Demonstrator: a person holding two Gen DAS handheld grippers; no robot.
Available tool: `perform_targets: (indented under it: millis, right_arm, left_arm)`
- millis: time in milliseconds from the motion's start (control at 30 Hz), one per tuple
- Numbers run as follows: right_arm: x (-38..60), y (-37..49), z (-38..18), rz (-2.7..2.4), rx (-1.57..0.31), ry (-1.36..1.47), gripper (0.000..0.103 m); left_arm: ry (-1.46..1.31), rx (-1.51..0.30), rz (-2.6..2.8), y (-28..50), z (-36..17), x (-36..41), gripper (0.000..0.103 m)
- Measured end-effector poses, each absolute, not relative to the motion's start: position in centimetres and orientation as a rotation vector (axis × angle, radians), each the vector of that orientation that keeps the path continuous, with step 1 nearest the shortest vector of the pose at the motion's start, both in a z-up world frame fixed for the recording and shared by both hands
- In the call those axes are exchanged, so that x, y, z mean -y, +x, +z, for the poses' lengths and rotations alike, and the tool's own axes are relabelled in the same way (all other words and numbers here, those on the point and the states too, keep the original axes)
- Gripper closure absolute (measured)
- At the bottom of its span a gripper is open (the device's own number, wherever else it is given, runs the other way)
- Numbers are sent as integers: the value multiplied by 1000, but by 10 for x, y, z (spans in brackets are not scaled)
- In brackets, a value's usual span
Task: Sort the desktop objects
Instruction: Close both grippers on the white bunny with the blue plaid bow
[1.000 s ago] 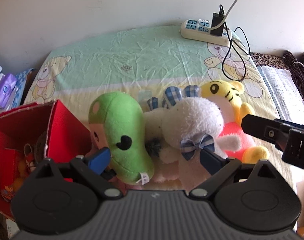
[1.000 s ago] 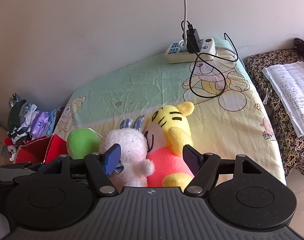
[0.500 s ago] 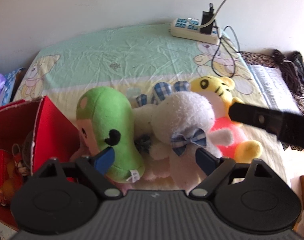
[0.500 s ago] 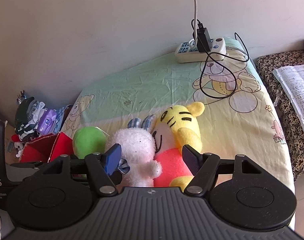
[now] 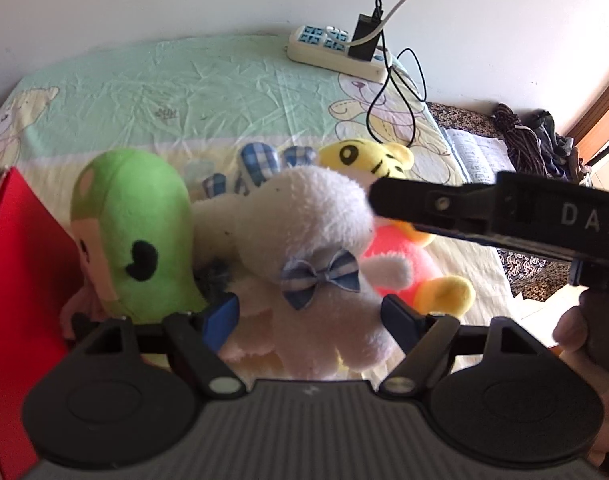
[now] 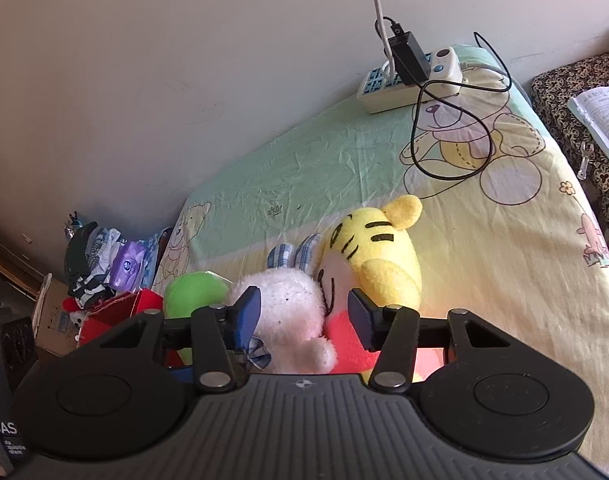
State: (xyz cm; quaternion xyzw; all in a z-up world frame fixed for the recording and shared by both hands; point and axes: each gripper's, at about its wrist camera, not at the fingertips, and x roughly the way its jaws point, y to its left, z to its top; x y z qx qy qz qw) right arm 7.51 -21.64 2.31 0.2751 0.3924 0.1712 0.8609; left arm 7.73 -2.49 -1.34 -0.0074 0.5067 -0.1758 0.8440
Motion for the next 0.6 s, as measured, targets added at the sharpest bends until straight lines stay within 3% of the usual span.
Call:
perform_targets:
  millis: [200, 367, 600]
  right_arm:
    - [197, 89, 13, 436, -861, 522, 48]
    - [187, 97, -1, 471, -908, 535, 35]
    - [192, 94, -6, 524, -924, 621, 52]
  left_arm:
    - [-26, -1103, -362, 88, -26, 26, 23]
    - [-10, -1105, -358, 92, -27, 29, 31]
    - [38, -1083, -374, 84, -23, 37, 39]
